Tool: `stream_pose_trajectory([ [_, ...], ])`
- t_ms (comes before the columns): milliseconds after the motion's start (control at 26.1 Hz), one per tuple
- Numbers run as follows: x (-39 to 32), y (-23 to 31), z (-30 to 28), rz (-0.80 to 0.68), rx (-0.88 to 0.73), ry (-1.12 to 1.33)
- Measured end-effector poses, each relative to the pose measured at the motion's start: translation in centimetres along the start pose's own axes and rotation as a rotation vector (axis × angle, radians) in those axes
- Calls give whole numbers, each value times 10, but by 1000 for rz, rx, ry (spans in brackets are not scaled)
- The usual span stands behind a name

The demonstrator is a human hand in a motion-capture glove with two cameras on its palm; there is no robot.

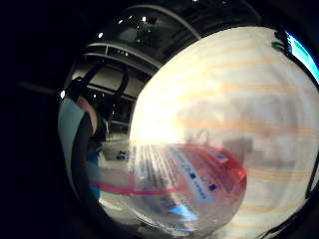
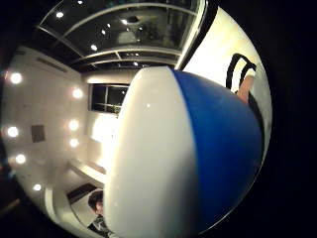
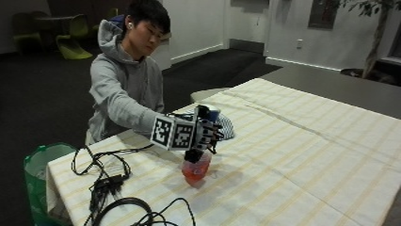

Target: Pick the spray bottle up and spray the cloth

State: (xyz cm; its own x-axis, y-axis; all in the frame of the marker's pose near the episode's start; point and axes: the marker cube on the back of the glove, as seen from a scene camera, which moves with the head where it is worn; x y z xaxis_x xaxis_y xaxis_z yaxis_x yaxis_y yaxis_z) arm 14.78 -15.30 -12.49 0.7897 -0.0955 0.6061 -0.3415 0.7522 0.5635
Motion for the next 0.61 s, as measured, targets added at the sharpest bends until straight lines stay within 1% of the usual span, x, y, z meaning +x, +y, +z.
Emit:
stream_pose_trajectory([
  [154, -35, 16, 0, -83, -168, 211],
  [384, -106, 52, -7, -205, -356, 587],
  [499, -131, 66, -2, -231, -414, 698],
  [614, -136, 79, 8, -248, -464, 749],
])
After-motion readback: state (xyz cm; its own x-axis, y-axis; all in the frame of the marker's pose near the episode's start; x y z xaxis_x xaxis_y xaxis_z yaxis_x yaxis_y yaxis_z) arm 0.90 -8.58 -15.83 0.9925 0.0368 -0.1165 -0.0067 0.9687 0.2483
